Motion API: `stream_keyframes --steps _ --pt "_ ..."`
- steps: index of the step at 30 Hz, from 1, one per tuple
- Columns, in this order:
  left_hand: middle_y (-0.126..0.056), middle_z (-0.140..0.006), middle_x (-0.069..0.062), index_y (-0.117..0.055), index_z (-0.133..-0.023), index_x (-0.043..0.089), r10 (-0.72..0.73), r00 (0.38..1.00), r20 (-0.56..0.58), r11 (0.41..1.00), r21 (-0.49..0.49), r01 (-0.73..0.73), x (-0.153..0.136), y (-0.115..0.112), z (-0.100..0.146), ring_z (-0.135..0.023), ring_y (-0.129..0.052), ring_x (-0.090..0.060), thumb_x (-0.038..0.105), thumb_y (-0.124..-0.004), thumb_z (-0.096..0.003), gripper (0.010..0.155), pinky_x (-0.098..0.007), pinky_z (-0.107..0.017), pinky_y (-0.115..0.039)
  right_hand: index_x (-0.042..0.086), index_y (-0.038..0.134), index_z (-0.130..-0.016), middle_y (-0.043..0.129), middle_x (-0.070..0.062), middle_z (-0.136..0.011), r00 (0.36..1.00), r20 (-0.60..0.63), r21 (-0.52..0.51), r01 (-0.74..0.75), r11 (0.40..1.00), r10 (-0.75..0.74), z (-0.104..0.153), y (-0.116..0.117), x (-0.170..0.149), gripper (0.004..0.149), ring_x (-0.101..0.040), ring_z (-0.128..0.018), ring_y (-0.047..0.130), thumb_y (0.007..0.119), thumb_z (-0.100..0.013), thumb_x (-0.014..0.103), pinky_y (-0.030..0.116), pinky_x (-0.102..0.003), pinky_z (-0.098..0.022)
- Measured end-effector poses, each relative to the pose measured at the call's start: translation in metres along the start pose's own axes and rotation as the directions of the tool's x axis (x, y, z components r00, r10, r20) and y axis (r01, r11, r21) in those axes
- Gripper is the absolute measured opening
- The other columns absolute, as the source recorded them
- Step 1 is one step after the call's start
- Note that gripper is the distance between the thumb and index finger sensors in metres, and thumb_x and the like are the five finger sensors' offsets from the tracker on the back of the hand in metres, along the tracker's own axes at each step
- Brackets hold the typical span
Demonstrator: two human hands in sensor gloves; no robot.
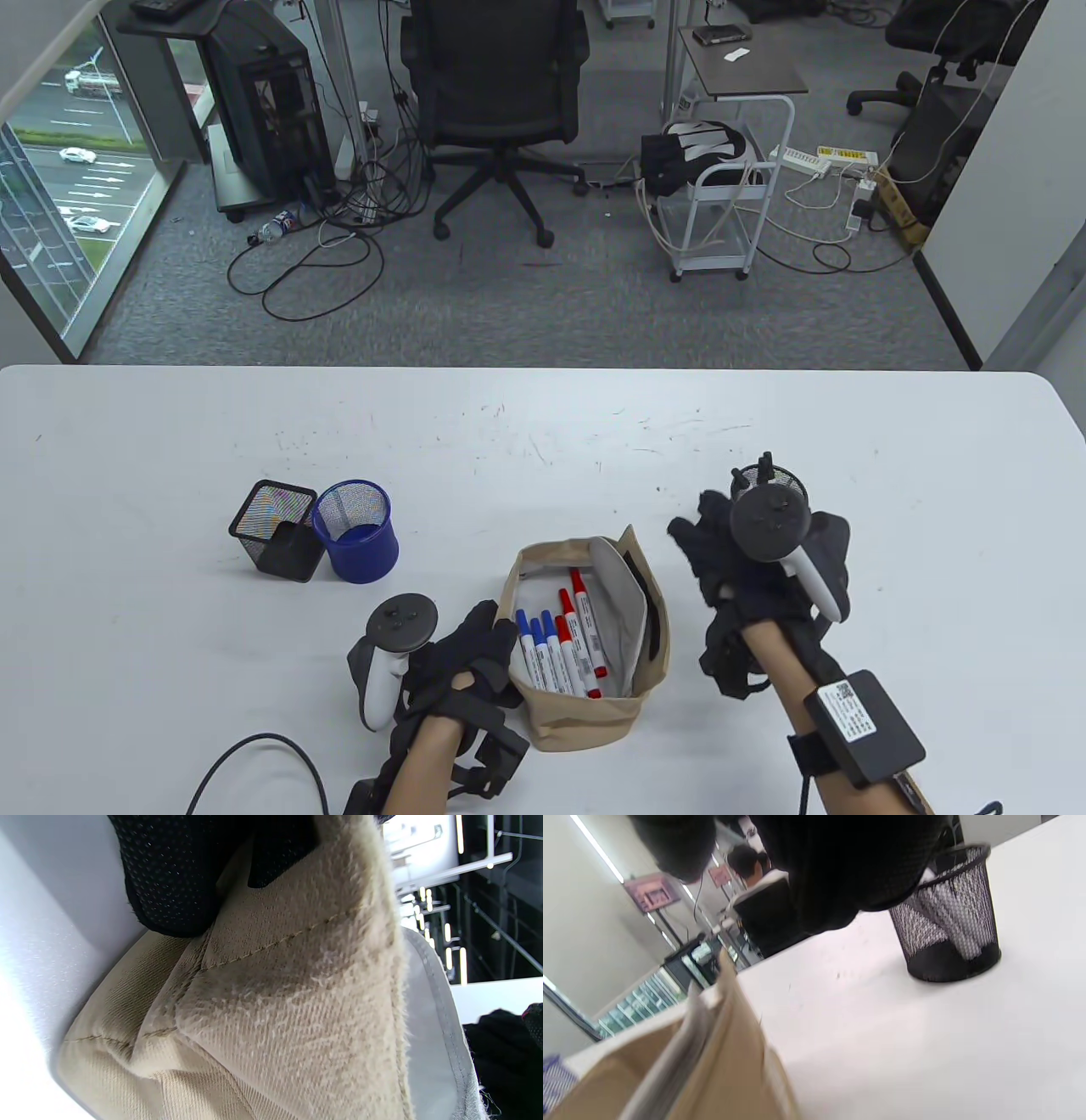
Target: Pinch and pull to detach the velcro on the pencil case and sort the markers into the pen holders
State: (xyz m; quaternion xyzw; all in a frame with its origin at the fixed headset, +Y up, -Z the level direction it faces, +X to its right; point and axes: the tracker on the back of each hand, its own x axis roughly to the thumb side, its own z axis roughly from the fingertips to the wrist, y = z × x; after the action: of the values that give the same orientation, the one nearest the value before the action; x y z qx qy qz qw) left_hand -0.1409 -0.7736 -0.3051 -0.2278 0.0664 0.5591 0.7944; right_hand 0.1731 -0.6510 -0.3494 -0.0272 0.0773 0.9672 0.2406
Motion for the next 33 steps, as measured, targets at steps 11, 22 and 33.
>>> stream_keyframes --steps 11,22,33 --pt "-0.066 -0.111 -0.03 -0.043 -0.116 0.003 -0.03 0.999 0.015 0.999 0.033 0.029 0.0 -0.001 0.002 -0.089 -0.087 -0.046 0.044 -0.065 -0.0582 0.074 -0.039 -0.043 -0.097 0.002 0.073 -0.097 0.098 -0.017 -0.077 0.995 -0.1 0.261 0.046 0.964 -0.02 0.002 0.063 -0.004 0.058 -0.018 -0.023 0.103 0.084 -0.051 0.035 0.087 -0.032 -0.019" --pt "-0.073 -0.108 -0.028 -0.049 -0.114 0.002 -0.209 0.978 0.02 0.962 0.181 0.202 0.011 -0.002 0.01 -0.089 -0.09 -0.043 0.041 -0.067 -0.0573 0.071 -0.041 -0.049 -0.096 -0.002 0.076 -0.093 0.101 -0.017 -0.072 0.997 -0.036 0.216 0.072 0.974 -0.066 0.015 0.068 -0.017 0.054 -0.016 -0.02 0.104 0.084 -0.051 0.031 0.088 -0.03 -0.016" --pt "-0.074 -0.109 -0.026 -0.053 -0.113 0.003 -0.478 0.876 -0.068 0.817 0.332 0.471 0.093 0.009 0.042 -0.091 -0.087 -0.046 0.04 -0.079 -0.0544 0.074 -0.048 -0.054 -0.089 -0.004 0.068 -0.098 0.093 -0.024 -0.082 0.971 -0.005 0.262 0.231 0.937 -0.238 0.023 0.068 -0.029 0.062 -0.019 -0.025 0.105 0.079 -0.053 0.037 0.088 -0.031 -0.019"
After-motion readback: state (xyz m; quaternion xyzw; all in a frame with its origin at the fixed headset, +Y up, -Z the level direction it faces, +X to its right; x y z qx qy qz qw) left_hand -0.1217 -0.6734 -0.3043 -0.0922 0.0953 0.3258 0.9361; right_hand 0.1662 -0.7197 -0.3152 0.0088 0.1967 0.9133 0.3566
